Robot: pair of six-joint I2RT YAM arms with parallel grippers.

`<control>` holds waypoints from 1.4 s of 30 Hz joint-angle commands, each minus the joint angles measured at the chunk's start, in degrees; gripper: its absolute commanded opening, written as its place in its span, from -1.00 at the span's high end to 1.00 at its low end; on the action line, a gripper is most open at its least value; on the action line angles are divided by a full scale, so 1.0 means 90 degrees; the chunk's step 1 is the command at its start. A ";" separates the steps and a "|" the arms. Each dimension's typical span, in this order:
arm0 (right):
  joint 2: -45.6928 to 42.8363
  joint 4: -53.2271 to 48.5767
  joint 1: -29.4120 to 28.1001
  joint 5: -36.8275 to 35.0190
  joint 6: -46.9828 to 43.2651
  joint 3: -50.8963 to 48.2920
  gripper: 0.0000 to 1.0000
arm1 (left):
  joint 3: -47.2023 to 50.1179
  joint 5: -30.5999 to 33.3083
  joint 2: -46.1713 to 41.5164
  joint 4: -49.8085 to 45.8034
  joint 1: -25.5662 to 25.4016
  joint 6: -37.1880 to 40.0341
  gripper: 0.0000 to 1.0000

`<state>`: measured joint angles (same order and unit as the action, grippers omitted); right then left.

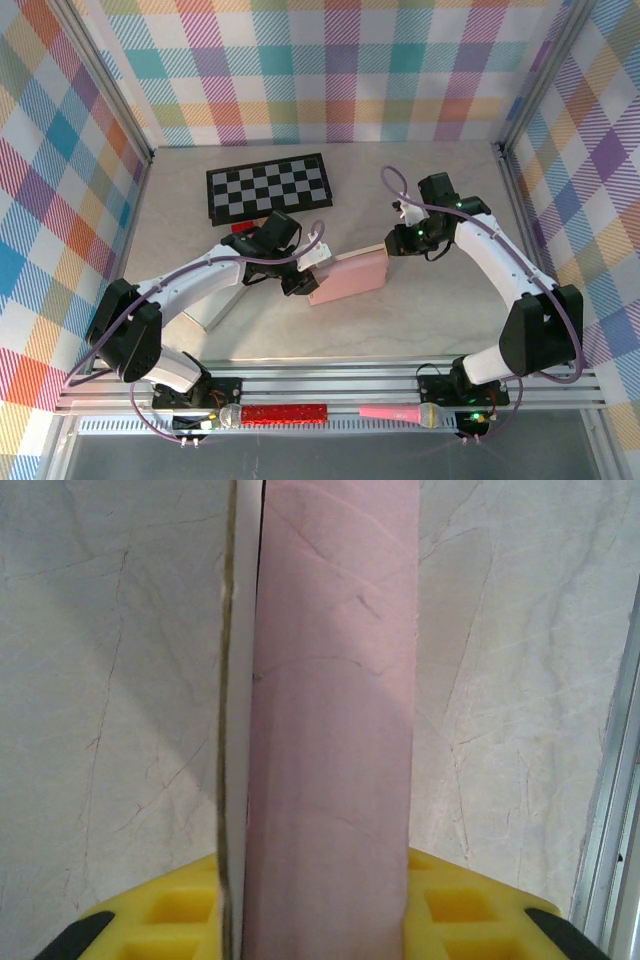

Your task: Fold the paper box

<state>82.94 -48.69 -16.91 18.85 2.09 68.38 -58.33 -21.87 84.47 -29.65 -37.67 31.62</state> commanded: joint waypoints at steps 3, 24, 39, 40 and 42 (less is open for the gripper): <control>0.0125 -0.0232 -0.0061 -0.0112 -0.0182 0.0294 0.56 | -0.0023 0.0008 0.0175 -0.0402 0.0033 0.0149 0.49; 0.0253 -0.0283 -0.0237 -0.0439 -0.0181 0.0545 0.60 | -0.0053 -0.0031 0.0215 -0.0417 0.0034 0.0144 0.49; 0.0248 -0.0301 -0.0268 -0.0500 -0.0154 0.0567 0.62 | -0.0088 -0.0060 0.0273 -0.0414 0.0030 0.0132 0.49; 0.0236 -0.0322 -0.0269 -0.0504 -0.0145 0.0588 0.62 | -0.0086 -0.0060 0.0272 -0.0418 0.0035 0.0132 0.49; 0.0221 -0.0341 -0.0274 -0.0520 -0.0144 0.0615 0.62 | -0.0090 -0.0060 0.0273 -0.0407 0.0029 0.0135 0.49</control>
<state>85.36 -50.68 -18.90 14.55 1.41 72.01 -59.09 -22.50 85.45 -29.65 -37.67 31.59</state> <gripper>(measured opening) 0.191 0.289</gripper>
